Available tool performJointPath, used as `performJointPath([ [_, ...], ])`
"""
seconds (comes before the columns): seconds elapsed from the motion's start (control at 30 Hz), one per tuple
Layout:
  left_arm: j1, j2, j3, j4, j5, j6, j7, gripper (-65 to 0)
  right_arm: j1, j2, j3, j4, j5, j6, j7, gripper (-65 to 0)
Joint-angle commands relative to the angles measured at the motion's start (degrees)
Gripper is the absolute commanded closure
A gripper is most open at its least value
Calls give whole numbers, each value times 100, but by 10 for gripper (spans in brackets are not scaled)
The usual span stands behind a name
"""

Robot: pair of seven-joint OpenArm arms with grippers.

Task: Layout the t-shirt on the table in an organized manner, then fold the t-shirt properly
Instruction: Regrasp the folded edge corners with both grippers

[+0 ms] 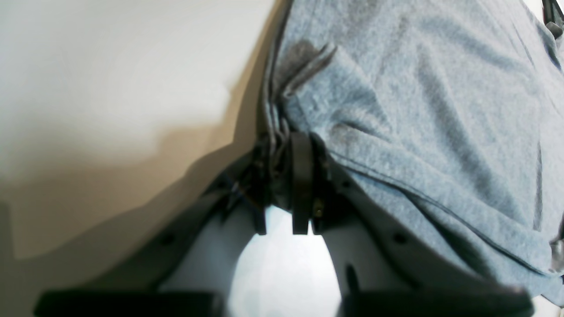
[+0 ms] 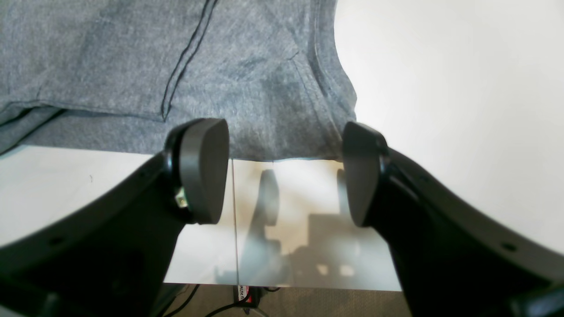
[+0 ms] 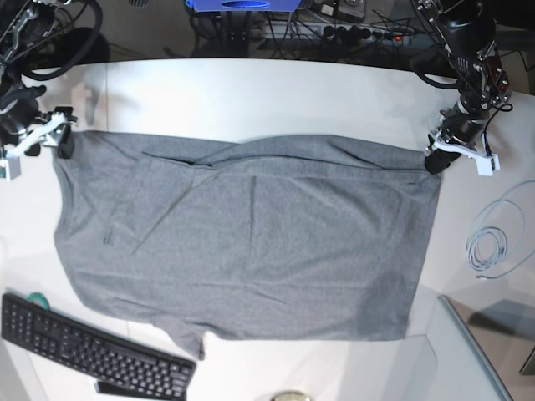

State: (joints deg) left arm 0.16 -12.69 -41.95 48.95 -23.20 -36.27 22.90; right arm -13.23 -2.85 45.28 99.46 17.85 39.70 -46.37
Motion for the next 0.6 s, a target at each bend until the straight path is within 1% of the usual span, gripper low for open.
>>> performJointPath([
  [0.0, 14, -54, -2, 24, 171, 89, 203, -81, 27, 52, 22, 80, 101, 30, 123, -374],
  [0.13, 14, -54, -2, 24, 171, 89, 203, -66, 27, 52, 22, 80, 101, 30, 123, -374],
  [0.17, 14, -54, -2, 24, 171, 89, 212, -49, 27, 52, 22, 80, 101, 30, 123, -374],
  [0.2, 14, -54, -2, 24, 171, 89, 212, -10, 27, 52, 22, 80, 101, 30, 123, -374],
  [0.23, 14, -54, -2, 24, 171, 89, 212, 0, 36, 52, 22, 80, 101, 30, 123, -374],
  [0.3, 6, -54, -2, 24, 171, 89, 212, 0, 36, 52, 66, 36, 101, 30, 123, -374],
  [0.4, -3, -54, 6, 24, 171, 89, 220, 0, 308, -36, 567, -342, 110, 30, 123, -375],
  [0.43, -3, -54, 6, 24, 171, 89, 220, 0, 431, -71, 866, -570, 110, 30, 114, -377],
  [0.47, 6, -54, 6, 24, 171, 89, 220, 0, 537, -71, 1042, -755, 110, 30, 105, -387],
  [0.5, 6, -54, 6, 24, 171, 89, 220, 0, 633, -71, 1191, -948, 110, 30, 44, -411],
  [0.57, 6, -54, 6, 24, 171, 89, 220, 0, 818, -9, 1437, -1397, 110, 30, -238, -456],
])
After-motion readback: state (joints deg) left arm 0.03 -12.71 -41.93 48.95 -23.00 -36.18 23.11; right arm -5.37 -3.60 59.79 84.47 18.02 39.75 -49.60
